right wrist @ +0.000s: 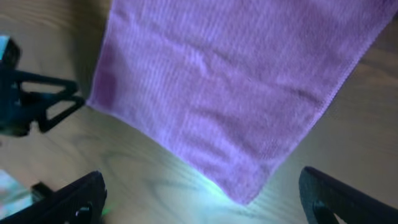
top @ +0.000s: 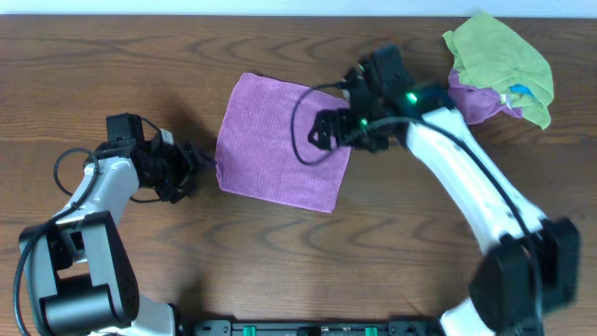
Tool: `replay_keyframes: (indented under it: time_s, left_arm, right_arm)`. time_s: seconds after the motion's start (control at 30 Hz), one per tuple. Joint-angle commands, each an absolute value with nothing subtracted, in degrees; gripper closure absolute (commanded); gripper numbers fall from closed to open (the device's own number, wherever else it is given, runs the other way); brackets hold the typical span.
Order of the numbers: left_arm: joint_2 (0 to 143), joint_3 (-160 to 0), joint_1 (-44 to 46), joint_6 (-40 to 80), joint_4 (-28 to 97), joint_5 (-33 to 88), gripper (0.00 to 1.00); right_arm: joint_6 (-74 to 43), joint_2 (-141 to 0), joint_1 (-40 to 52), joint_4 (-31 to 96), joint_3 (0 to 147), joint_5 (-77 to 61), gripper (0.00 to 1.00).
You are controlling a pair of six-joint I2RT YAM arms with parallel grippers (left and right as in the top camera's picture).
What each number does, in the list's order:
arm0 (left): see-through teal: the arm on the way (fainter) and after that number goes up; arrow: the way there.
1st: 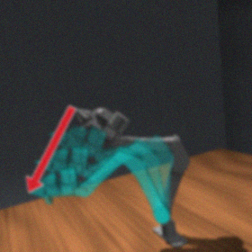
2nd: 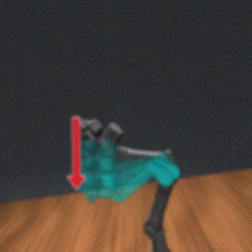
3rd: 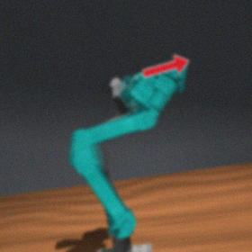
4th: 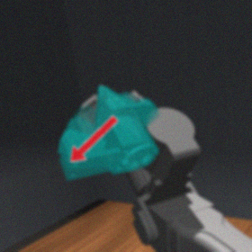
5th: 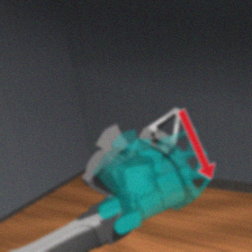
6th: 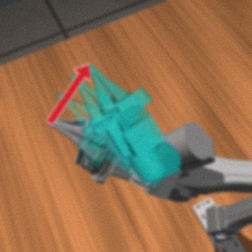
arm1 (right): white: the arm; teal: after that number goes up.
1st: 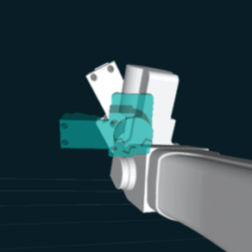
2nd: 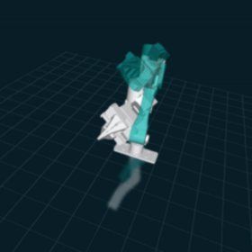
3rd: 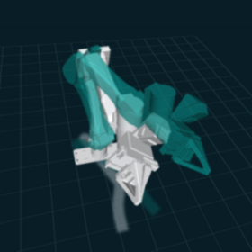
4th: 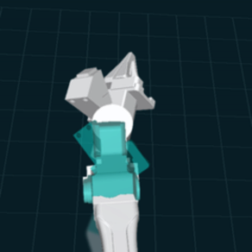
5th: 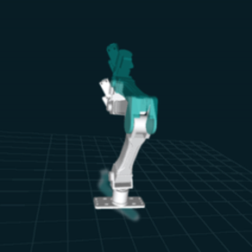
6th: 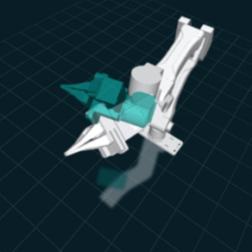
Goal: Fold the cloth
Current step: 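Release the cloth and move the right gripper to its bottom-right corner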
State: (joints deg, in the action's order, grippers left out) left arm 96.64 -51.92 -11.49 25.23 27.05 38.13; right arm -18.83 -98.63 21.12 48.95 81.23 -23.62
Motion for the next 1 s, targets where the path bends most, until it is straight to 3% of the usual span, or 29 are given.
replay_keyframes:
  time_s: [0.0,0.43,0.67,0.97]
  left_arm:
    - [95.9,-52.7,-11.3,26.3,26.5,36.8,0.24]
    - [99.0,-52.6,-6.6,30.9,20.3,34.3,0.20]
    - [102.3,-52.6,-5.0,33.1,17.9,34.1,0.20]
    - [105.7,-52.6,-2.5,35.4,15.7,34.8,0.32]
  right_arm:
    - [-20.3,-93.6,20.0,45.1,72.6,-28.5,0.01]
    - [-31.7,-85.1,18.3,23.6,47.4,-35.5,0.01]
    - [-32.3,-85.1,18.3,22.4,45.3,-35.6,0.01]
    - [-32.3,-85.1,18.3,21.6,45.3,-35.5,0.01]
